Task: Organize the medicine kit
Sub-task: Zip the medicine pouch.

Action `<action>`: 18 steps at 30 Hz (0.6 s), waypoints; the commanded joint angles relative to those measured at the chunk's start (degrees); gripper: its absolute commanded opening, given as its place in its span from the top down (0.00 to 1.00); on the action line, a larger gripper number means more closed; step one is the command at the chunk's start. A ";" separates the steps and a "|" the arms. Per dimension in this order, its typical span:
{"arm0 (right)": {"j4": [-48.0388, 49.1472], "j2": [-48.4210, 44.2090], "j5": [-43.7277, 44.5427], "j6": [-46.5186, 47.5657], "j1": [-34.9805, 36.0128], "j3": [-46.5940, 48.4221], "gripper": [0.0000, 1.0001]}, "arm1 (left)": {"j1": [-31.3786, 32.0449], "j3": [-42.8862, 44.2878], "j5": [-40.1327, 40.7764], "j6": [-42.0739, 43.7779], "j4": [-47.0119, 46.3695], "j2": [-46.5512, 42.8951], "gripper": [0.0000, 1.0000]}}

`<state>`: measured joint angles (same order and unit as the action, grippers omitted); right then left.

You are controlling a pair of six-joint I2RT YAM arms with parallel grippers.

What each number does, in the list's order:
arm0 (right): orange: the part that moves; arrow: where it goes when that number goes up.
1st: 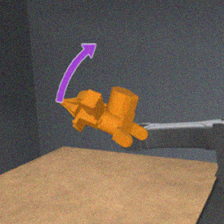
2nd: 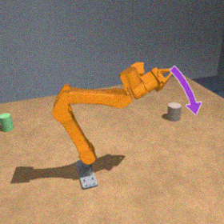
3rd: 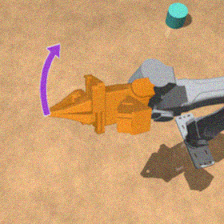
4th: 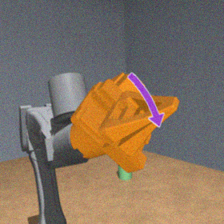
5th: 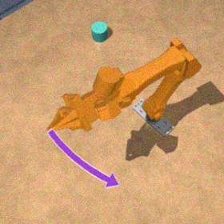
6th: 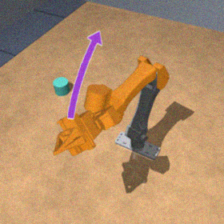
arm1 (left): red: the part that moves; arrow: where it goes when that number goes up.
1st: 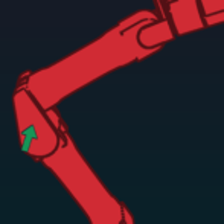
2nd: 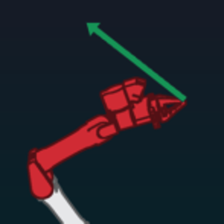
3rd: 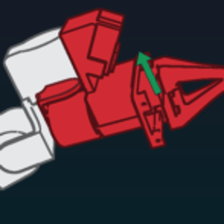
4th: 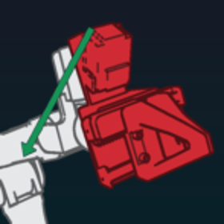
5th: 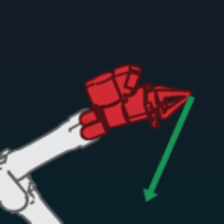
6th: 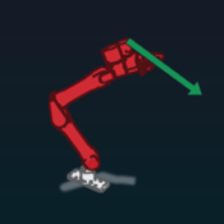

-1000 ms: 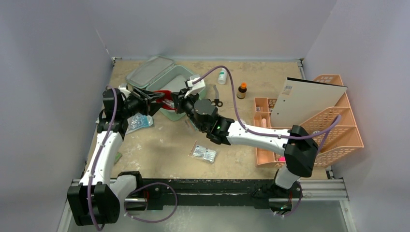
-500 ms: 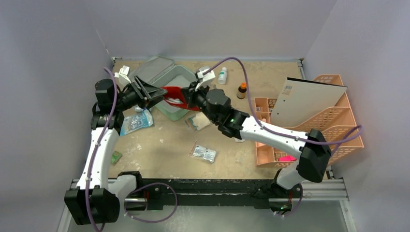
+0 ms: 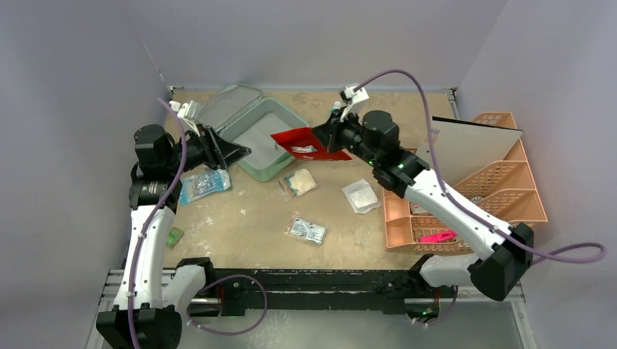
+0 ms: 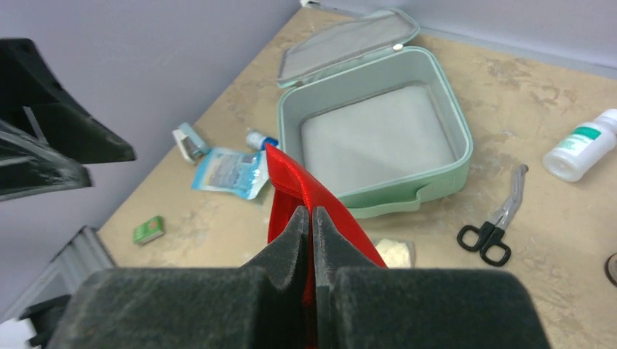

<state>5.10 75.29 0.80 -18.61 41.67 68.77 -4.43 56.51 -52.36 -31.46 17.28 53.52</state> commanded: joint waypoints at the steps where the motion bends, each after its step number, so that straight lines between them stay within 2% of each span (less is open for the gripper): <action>1: -4.52 -4.79 -13.91 -4.39 -4.13 2.08 1.00 | 0.17 -5.78 -6.69 6.31 -9.66 -2.69 0.52; 4: -8.83 -4.29 -22.01 -5.03 -6.75 5.30 1.00 | 0.18 -9.33 -11.05 4.11 -18.88 -3.25 0.53; 9: -16.99 -2.94 -36.75 -1.35 -10.62 10.00 1.00 | 0.33 -6.99 -13.43 1.90 -19.09 -1.95 0.51; 12: -16.55 -2.04 -43.37 -1.39 -12.02 10.37 1.00 | 0.60 -8.36 -13.63 -2.95 -23.39 -1.37 0.48; 16: -13.89 -0.29 -48.82 -4.70 -12.31 10.47 1.00 | 1.25 -13.17 -17.18 -13.60 -38.01 -0.88 0.43; 18: -12.18 0.41 -50.77 -6.19 -12.40 10.27 1.00 | 1.91 -14.55 -17.58 -15.20 -40.90 -1.15 0.41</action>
<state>-10.07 74.56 -40.71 -21.91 29.54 76.95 -3.68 44.93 -66.00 -38.70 -10.04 52.29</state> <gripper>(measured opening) 0.016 0.570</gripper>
